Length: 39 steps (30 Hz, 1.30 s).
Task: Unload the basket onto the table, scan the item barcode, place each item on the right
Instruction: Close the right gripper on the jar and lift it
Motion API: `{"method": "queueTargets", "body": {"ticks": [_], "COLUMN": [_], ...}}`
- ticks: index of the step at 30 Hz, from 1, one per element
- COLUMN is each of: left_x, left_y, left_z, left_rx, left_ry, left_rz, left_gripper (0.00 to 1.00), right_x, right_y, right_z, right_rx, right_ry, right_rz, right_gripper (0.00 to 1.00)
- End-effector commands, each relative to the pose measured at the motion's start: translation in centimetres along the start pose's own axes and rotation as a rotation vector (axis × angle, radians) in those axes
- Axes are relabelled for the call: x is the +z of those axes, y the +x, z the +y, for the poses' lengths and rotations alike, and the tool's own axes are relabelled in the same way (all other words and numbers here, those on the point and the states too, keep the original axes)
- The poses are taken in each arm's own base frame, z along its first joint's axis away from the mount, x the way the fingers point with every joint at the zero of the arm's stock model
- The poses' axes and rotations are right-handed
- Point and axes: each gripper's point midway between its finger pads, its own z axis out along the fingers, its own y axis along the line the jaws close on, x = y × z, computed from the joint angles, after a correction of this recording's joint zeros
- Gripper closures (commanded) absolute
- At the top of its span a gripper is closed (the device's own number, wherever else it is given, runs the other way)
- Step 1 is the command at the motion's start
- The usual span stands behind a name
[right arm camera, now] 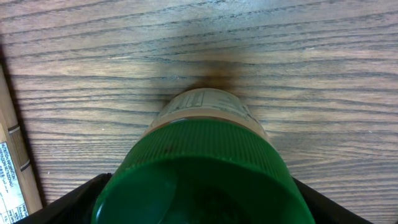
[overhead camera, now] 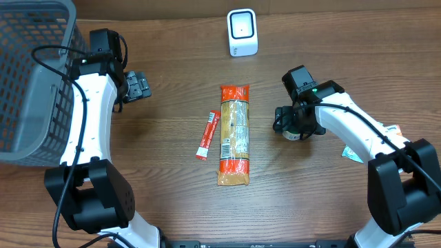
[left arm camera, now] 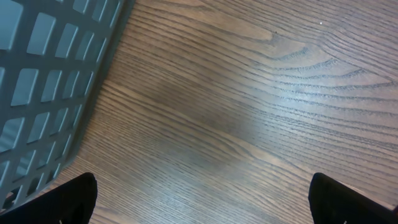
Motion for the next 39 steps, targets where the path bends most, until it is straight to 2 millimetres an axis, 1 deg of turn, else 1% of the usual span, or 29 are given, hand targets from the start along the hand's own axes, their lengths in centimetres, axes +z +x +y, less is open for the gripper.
{"method": "queueTargets", "body": {"ticks": [1,39], "left_x": [-0.74,-0.76], "left_y": [-0.59,-0.57], "left_z": [-0.16,-0.28], "left_rx": [0.008,0.011], "left_ry": [0.011,0.012], "left_rz": [-0.024,-0.024], "left_gripper": [0.0,0.0], "right_x": [-0.59,-0.59], "right_y": [-0.09,0.01], "right_z": [0.14,0.42], "right_rx": [0.006,0.029], "right_ry": [-0.008,-0.024], "right_rz": [-0.018,-0.011], "right_gripper": [0.14,0.14]}}
